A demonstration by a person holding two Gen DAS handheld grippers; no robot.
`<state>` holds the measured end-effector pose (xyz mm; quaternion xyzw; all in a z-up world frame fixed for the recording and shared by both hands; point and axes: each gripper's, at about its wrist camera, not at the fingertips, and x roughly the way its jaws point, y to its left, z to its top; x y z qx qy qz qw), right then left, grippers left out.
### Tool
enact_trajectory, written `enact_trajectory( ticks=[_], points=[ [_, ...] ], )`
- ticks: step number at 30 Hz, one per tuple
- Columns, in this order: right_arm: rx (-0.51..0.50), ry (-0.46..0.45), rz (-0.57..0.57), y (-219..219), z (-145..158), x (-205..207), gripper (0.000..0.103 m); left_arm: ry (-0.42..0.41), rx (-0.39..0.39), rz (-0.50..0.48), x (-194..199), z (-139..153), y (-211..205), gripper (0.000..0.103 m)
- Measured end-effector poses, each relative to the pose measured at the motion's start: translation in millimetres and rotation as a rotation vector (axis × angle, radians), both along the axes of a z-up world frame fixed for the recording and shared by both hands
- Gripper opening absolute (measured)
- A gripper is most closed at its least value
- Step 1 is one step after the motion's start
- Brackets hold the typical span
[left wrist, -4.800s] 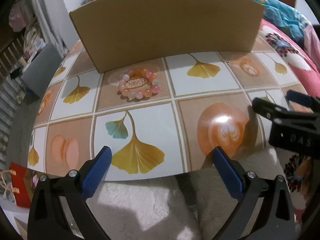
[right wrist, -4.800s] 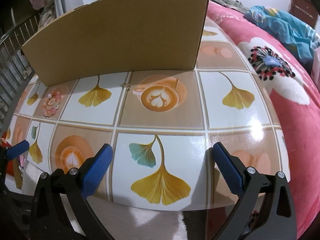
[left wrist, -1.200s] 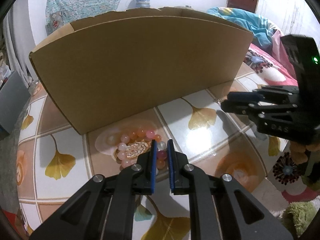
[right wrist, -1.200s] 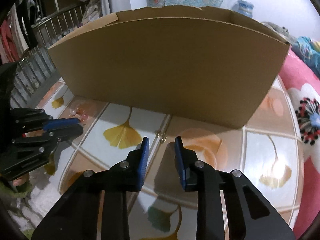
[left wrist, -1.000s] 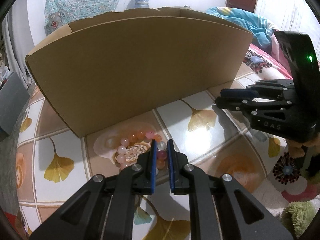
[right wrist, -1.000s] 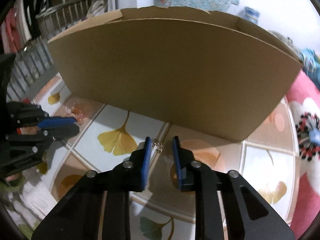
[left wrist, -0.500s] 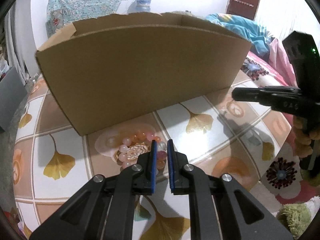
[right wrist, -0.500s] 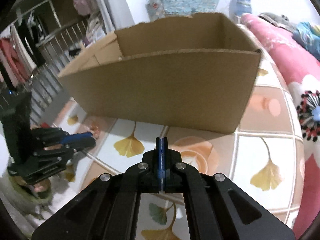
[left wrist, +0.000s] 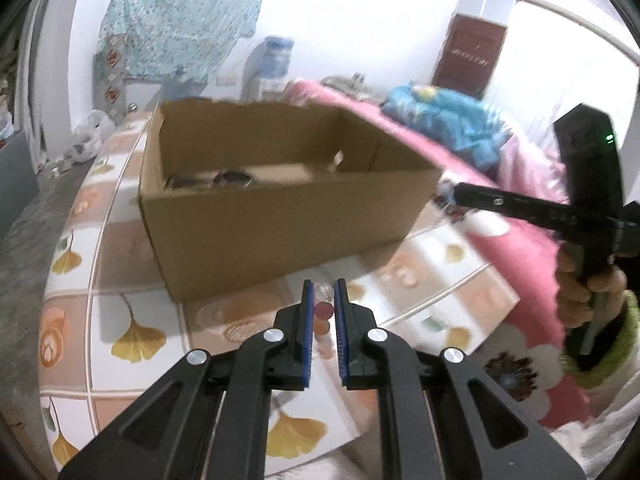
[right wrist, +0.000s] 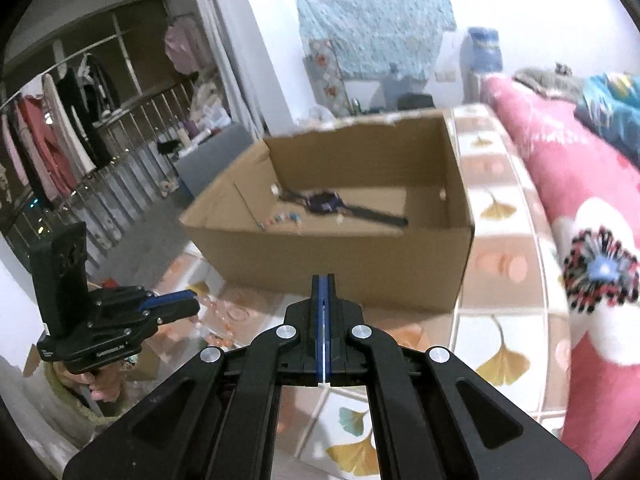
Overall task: Organize jewelry
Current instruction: 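Carry the pink bead bracelet into the box with the left gripper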
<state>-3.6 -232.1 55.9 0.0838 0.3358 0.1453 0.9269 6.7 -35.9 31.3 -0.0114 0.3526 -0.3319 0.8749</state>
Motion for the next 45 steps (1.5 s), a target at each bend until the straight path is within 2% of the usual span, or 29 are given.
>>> enact_trajectory(
  ticks=[5,11,13,15,17,19,22,24,28,31,36,37,38,40,45],
  points=[
    [0.0,-0.082,0.027,-4,37,-3,0.0,0.006,-0.111,-0.058,-2,35,3,0.009],
    [0.032,-0.118,0.068,-9,67,14,0.0,0.046,-0.268,-0.139,17,80,9,0.009],
    [0.042,-0.118,0.082,-11,74,25,0.0,0.058,-0.279,-0.145,30,91,5,0.009],
    [0.051,-0.118,0.097,-14,80,37,0.0,0.049,-0.262,-0.133,44,100,0,0.009],
    [0.055,-0.105,0.111,-16,81,55,0.0,0.044,-0.211,-0.117,65,104,-8,0.009],
    [0.049,-0.07,0.115,-18,75,77,0.0,0.097,-0.186,-0.112,90,98,-17,0.009],
    [0.054,-0.01,0.121,-18,64,101,0.0,0.193,-0.079,-0.091,131,75,-35,0.009],
    [0.05,0.023,0.119,-18,56,113,0.0,0.303,-0.038,-0.095,157,53,-42,0.009],
    [0.042,0.047,0.128,-19,42,132,0.0,0.428,0.052,-0.061,199,19,-50,0.009],
    [0.045,0.057,0.134,-23,36,140,0.0,0.472,0.171,-0.045,221,-3,-63,0.009],
    [0.049,0.084,0.134,-29,24,153,0.0,0.544,0.292,-0.082,229,-29,-86,0.01],
    [0.05,0.092,0.133,-30,22,155,0.0,0.572,0.311,-0.091,229,-34,-90,0.013],
    [0.05,0.1,0.134,-31,21,158,0.0,0.594,0.309,-0.096,230,-38,-92,0.021],
    [0.048,0.12,0.138,-30,17,162,0.0,0.606,0.279,-0.083,233,-38,-88,0.027],
    [0.009,0.222,0.175,-16,8,175,0.0,0.507,0.212,-0.034,233,-15,-69,0.042]
  ],
)
